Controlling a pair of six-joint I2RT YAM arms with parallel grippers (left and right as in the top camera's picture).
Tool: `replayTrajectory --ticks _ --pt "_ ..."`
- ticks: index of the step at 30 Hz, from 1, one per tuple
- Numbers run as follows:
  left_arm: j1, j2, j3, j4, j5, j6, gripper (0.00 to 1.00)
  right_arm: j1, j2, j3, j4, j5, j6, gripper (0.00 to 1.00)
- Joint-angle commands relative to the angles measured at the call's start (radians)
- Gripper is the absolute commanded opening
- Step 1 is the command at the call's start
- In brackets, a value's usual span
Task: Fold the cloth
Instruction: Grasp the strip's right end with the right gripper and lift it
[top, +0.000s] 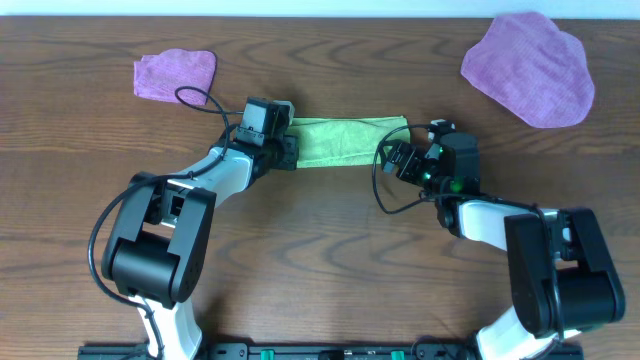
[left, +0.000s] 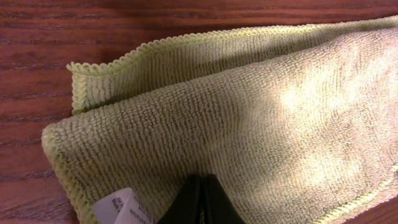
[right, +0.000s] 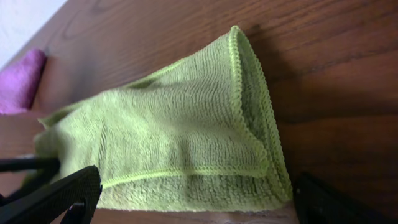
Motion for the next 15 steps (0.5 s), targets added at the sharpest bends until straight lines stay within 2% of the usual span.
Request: replayTrajectory --ticks 1,9,15 --pt "-0.002 0.018 0.002 -0.017 0.01 0.018 0.06 0.0 0.057 -0.03 -0.043 -0.029 0.105 0.99" --pt "-0.002 0.018 0.002 -0.004 0.011 0.018 0.06 0.002 0.057 -0.03 -0.094 -0.092 0.168 0.99" --pt "-0.002 0.018 0.002 0.003 0.011 0.018 0.06 0.003 0.083 -0.03 -0.101 -0.069 0.192 0.99"
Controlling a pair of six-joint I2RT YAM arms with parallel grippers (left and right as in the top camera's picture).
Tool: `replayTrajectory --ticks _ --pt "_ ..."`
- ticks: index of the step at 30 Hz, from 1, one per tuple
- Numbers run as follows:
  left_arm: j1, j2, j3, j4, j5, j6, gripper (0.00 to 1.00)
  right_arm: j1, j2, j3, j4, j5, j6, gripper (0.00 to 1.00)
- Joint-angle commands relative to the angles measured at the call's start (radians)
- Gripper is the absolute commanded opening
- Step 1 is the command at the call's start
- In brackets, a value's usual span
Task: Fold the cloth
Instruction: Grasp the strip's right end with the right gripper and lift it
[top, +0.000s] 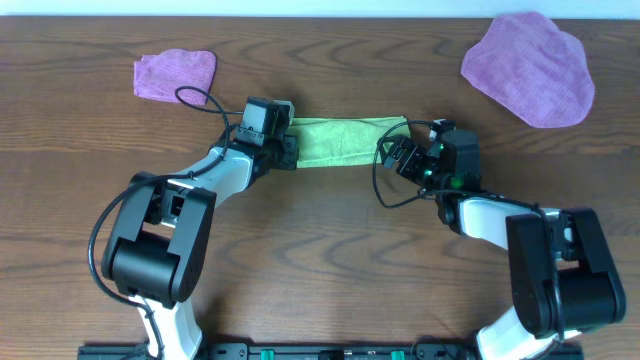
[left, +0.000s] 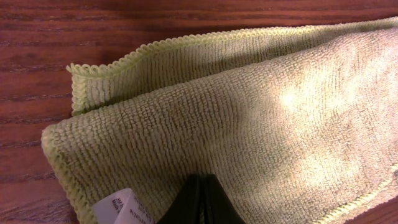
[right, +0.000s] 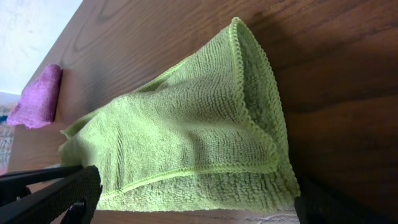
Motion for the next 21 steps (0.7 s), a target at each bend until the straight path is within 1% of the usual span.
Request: replayTrajectory --ticks 1,4,8,11,13,14,16,17,19,21 --pt "-0.001 0.018 0.002 -0.003 0.011 0.018 0.06 0.007 0.096 -0.051 -0.058 -0.023 0.083 0.99" --pt "-0.001 0.018 0.002 -0.003 0.011 0.018 0.06 0.007 0.147 -0.051 -0.014 -0.026 0.119 0.99" --pt "-0.001 0.018 0.002 -0.003 0.011 0.018 0.06 0.01 0.215 -0.051 0.088 -0.025 0.156 0.9" --pt "-0.001 0.018 0.002 -0.003 0.011 0.018 0.06 0.01 0.24 -0.048 0.138 -0.022 0.16 0.86" --pt "-0.001 0.018 0.002 -0.003 0.011 0.018 0.06 0.01 0.242 -0.045 0.14 -0.017 0.159 0.85" --pt "-0.001 0.018 0.002 -0.003 0.011 0.018 0.06 0.01 0.242 -0.044 0.14 -0.015 0.159 0.83" --pt "-0.001 0.018 0.002 -0.003 0.011 0.018 0.06 0.01 0.242 -0.042 0.14 -0.006 0.159 0.71" --pt "-0.001 0.018 0.002 -0.003 0.011 0.018 0.06 0.01 0.242 -0.042 0.14 -0.002 0.159 0.64" --pt "-0.001 0.018 0.002 -0.003 0.011 0.018 0.06 0.01 0.242 -0.042 0.14 0.002 0.159 0.43" --pt "-0.001 0.018 0.002 -0.003 0.011 0.018 0.06 0.01 0.242 -0.042 0.14 0.003 0.159 0.31"
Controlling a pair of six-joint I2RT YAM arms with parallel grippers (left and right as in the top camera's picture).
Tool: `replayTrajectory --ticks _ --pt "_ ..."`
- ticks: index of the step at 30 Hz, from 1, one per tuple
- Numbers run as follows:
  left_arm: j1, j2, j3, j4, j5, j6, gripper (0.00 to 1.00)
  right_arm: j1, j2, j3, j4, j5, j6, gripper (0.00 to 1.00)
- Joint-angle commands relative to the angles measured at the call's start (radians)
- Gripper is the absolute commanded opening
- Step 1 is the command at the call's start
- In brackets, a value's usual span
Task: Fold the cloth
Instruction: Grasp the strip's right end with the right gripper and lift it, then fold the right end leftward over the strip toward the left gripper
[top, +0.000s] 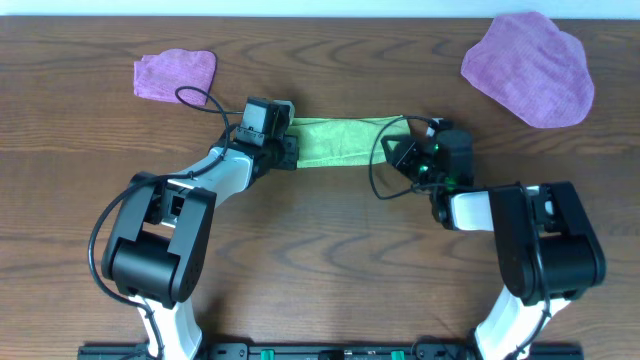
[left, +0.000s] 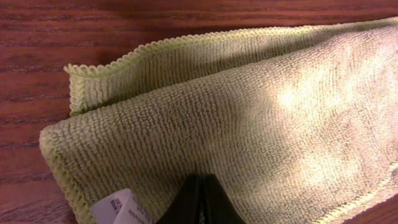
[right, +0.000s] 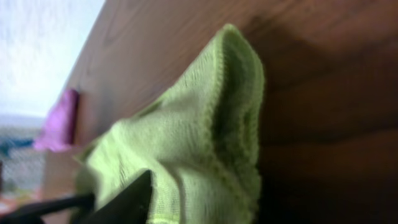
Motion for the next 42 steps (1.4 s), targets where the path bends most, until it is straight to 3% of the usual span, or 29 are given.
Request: replayTrajectory --ticks 1,5,8,29,36,42 --pt "-0.001 0.018 0.002 -0.004 0.008 0.018 0.06 0.009 0.082 -0.059 -0.071 0.029 0.028 0.24" --pt "-0.001 0.018 0.002 -0.004 0.008 0.018 0.06 0.009 0.082 -0.058 -0.066 0.028 0.028 0.06" --pt "-0.001 0.018 0.002 -0.005 0.008 0.018 0.06 0.009 0.082 -0.058 -0.02 0.027 0.027 0.02" --pt "0.0 0.018 0.002 -0.018 0.012 0.02 0.06 0.009 0.08 0.12 0.018 -0.195 -0.144 0.02" --pt "0.0 0.018 0.002 -0.042 0.019 0.037 0.06 0.003 0.028 0.161 -0.169 -0.177 -0.256 0.02" --pt "0.0 0.018 0.003 -0.027 0.057 0.037 0.06 0.002 -0.073 0.214 -0.468 -0.07 -0.396 0.02"
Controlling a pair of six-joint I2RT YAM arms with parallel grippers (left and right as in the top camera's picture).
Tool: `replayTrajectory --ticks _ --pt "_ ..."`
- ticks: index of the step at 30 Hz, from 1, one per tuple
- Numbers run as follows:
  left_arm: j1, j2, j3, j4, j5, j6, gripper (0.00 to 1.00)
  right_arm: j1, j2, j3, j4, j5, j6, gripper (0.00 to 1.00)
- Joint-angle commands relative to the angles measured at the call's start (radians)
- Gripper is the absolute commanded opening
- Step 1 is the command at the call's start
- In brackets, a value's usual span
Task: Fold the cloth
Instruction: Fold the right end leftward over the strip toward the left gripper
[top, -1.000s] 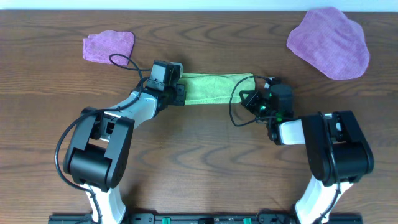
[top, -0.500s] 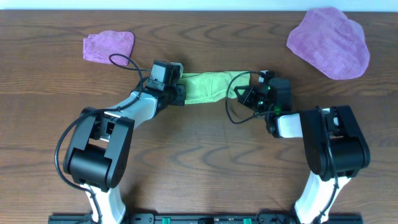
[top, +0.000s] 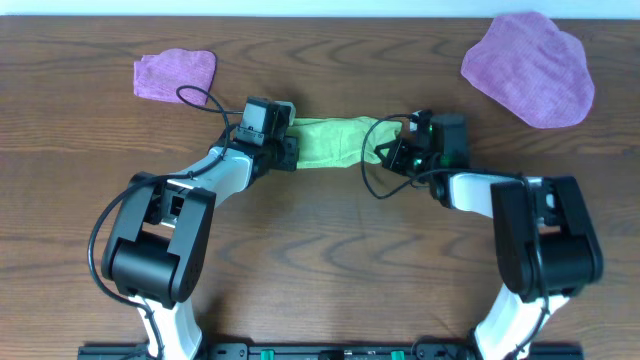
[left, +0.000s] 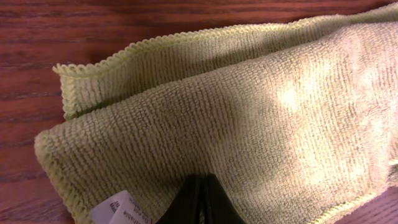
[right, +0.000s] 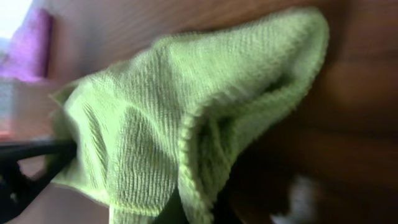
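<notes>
A green cloth (top: 335, 140) lies folded into a narrow band between my two grippers, bunched at its right end. My left gripper (top: 287, 150) is at the band's left end. In the left wrist view its gripper (left: 200, 202) is shut, tips pinched on the cloth (left: 236, 112) beside a white label (left: 115, 208). My right gripper (top: 388, 152) holds the right end. The right wrist view shows that end of the cloth (right: 155, 124) raised and draped, with the gripper (right: 196, 211) shut on it and the fingers mostly hidden by fabric.
A small purple cloth (top: 175, 75) lies at the back left and a larger purple cloth (top: 530, 68) at the back right. The wooden table (top: 320, 260) stretches toward the front. Both arm bases stand at the front edge.
My right gripper has shut on the cloth's right end and now sits further left with it. The band looks shorter and bunched there. The left gripper kept its hold.
The left gripper stayed shut on the left end throughout. My right gripper first stood open around the flat right end, then closer in, then with a finger against the cloth. Now it grips that end, lifted and shifted left.
</notes>
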Motion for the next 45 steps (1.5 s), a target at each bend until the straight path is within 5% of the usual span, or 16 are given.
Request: replayTrajectory --ticks 1,14,45 --pt "-0.001 0.018 0.001 -0.011 0.037 0.014 0.06 0.001 -0.071 0.039 -0.085 0.073 -0.118 0.02" --pt "-0.001 0.018 0.001 -0.019 0.1 0.012 0.06 0.021 -0.172 0.073 -0.303 0.153 -0.179 0.02" --pt "-0.021 0.018 0.001 -0.044 0.107 0.01 0.06 0.195 -0.172 0.232 -0.389 0.106 -0.342 0.02"
